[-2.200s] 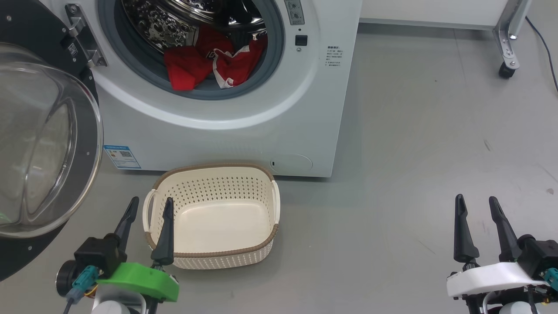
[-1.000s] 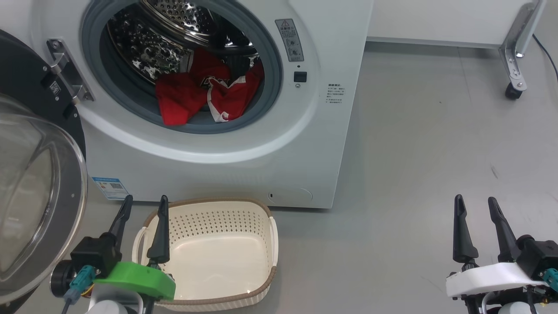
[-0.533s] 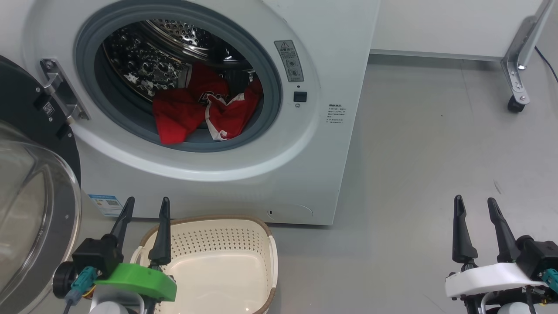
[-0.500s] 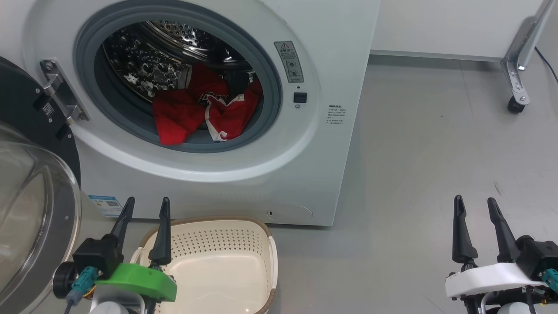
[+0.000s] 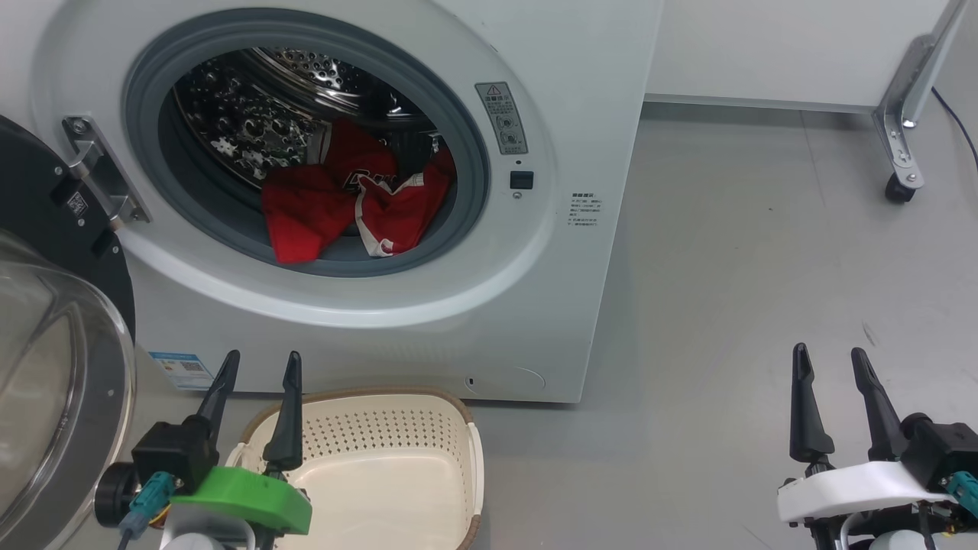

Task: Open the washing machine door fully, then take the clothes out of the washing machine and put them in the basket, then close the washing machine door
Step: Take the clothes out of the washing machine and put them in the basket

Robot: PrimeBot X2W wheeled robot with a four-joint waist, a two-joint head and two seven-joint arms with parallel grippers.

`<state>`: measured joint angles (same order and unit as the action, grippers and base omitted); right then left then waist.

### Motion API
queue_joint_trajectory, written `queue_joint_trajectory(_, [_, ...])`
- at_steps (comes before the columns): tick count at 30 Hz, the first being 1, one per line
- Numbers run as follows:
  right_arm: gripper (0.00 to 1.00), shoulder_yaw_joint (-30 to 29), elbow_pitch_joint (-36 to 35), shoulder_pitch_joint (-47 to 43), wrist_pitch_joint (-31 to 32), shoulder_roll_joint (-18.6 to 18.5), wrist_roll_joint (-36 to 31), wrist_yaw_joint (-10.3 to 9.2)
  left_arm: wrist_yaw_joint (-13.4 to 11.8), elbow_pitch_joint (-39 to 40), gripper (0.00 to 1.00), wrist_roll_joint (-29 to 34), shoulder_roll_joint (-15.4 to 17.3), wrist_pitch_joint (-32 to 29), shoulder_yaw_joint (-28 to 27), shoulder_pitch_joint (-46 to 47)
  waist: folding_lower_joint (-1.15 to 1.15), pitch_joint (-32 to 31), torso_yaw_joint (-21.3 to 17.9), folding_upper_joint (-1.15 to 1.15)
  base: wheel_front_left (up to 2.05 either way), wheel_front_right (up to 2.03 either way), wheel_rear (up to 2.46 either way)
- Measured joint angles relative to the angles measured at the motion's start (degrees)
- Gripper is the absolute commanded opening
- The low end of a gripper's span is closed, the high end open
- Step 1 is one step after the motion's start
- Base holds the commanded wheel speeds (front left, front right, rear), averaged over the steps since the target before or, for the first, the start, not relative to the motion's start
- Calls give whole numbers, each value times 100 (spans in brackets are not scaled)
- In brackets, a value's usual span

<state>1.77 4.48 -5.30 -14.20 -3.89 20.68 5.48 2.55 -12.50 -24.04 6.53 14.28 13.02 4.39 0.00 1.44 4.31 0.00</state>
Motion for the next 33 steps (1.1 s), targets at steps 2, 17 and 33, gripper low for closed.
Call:
queue_joint_trajectory(2, [100,1,3,0,0,7,0,0,0,-1,100,0,0,0,5,-2,0,1,-5,0,0,0,0])
queue_joint_trajectory(17, [100,1,11,-1,0,9,-8,43,1,-3,100,2,0,0,29,-4,0,15,-13,0,0,0,0])
queue_joint_trajectory(33, [100,3,9,-1,0,22,-15,45,0,-4,100,1,8,-1,27,-4,0,41,6,0,0,0,0])
